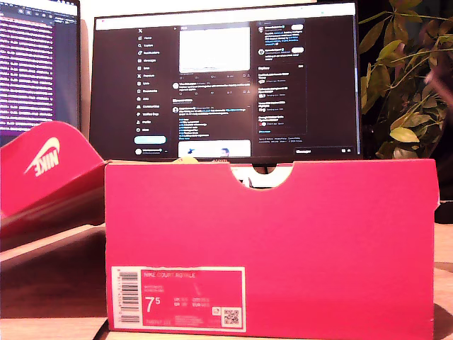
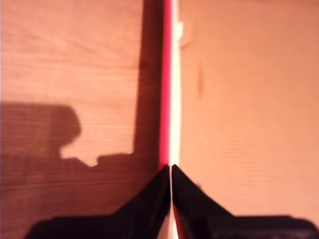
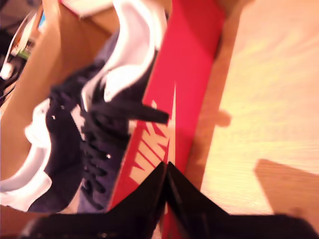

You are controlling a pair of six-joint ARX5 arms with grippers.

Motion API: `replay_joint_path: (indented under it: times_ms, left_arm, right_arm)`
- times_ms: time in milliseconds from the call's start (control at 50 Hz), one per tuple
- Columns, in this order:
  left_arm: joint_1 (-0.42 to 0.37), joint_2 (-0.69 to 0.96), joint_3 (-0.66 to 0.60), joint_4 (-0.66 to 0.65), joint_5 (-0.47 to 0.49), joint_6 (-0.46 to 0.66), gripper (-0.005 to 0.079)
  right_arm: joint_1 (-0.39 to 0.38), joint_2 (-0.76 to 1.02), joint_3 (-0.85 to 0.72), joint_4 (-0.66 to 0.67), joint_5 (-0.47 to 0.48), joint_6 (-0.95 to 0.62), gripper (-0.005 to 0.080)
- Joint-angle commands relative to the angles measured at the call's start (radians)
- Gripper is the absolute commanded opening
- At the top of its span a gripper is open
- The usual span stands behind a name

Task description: Close the red shoebox by pushing the lid with your left arm and holding the box in place with your right arm

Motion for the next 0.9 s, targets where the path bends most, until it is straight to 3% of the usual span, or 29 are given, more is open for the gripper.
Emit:
replay_joint_path:
  times_ms: [0, 380, 880]
  left_arm:
    - [0.005, 0.034, 0.023, 0.002, 0.004, 0.021, -0.0019]
    - [0.005, 0.118, 0.060, 0.005, -0.005, 0.075, -0.0019]
    - [0.005, 0.187, 0.064, -0.049, 0.069, 0.076, -0.0019]
  right_arm:
    - [0.020, 0.030, 0.002, 0.037, -0.015, 0.000, -0.0012]
    - [0.106, 0.137, 0.009, 0.123, -0.014, 0.011, -0.0012]
    - [0.115, 0.143, 0.014, 0.157, -0.007, 0.012, -0.0012]
